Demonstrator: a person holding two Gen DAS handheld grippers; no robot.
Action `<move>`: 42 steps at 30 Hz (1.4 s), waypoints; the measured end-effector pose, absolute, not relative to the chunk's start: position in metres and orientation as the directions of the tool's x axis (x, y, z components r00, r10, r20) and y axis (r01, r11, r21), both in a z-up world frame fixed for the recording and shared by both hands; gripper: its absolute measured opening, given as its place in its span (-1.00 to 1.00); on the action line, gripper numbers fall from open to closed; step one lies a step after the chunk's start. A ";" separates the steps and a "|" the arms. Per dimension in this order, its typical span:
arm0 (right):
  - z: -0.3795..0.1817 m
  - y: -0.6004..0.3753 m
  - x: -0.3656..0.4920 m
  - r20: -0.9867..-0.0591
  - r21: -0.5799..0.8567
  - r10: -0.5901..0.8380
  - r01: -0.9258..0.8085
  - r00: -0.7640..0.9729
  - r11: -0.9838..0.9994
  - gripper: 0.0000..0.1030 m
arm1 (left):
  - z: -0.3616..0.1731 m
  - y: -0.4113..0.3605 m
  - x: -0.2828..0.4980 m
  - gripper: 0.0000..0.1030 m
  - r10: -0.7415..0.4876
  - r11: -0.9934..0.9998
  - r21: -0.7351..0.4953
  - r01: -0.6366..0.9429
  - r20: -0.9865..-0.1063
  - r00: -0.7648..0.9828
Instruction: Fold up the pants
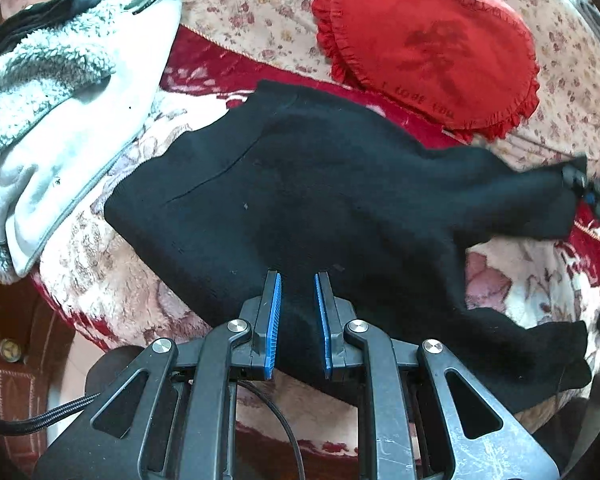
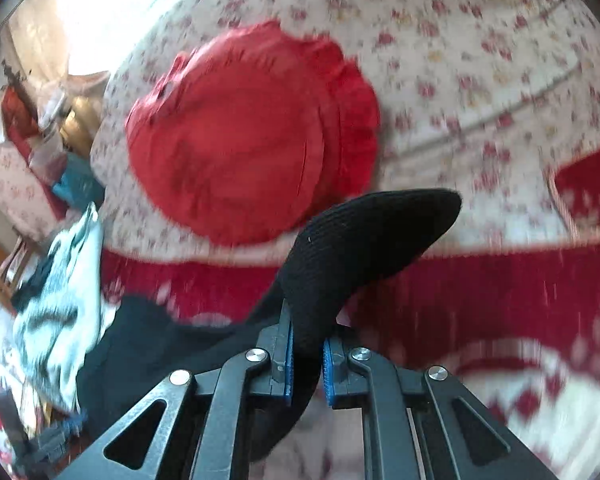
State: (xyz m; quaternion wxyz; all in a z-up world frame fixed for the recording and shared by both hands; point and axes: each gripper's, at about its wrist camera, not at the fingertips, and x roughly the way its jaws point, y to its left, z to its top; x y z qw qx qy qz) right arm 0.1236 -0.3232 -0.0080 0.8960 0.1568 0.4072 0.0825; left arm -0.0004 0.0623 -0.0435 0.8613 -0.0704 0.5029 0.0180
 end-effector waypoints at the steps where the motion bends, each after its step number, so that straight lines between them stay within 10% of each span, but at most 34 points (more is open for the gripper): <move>1: -0.014 -0.321 0.138 -0.718 0.344 0.279 -0.023 0.638 0.939 -0.80 | -0.045 0.062 0.000 -0.72 -0.035 0.990 -0.097 -0.100 -0.871 0.490; 6: -0.041 -0.317 0.144 -0.826 0.308 0.282 -0.028 0.487 0.951 -0.72 | -0.053 0.057 0.001 -0.72 -0.039 0.992 -0.092 -0.089 -0.877 0.478; 10: -0.018 -0.345 0.073 -0.800 0.321 0.310 -0.071 0.513 0.945 -0.26 | -0.059 0.055 0.002 -0.64 -0.058 0.991 -0.109 -0.082 -0.883 0.466; 24: -0.058 -0.394 -0.064 -0.876 0.286 0.217 0.102 0.431 0.953 -0.18 | -0.037 0.049 -0.007 -0.50 -0.090 0.987 -0.146 -0.074 -0.860 0.502; 28: -0.050 -0.366 -0.067 -0.859 0.210 0.186 -0.002 0.476 0.978 -0.81 | -0.029 0.050 -0.013 -0.36 -0.098 0.985 -0.158 -0.073 -0.849 0.519; 42: -0.018 -0.380 -0.063 -0.827 0.017 -0.001 0.027 0.562 1.000 -0.88 | -0.028 0.069 -0.014 -0.36 -0.070 0.976 -0.167 -0.142 -0.851 0.520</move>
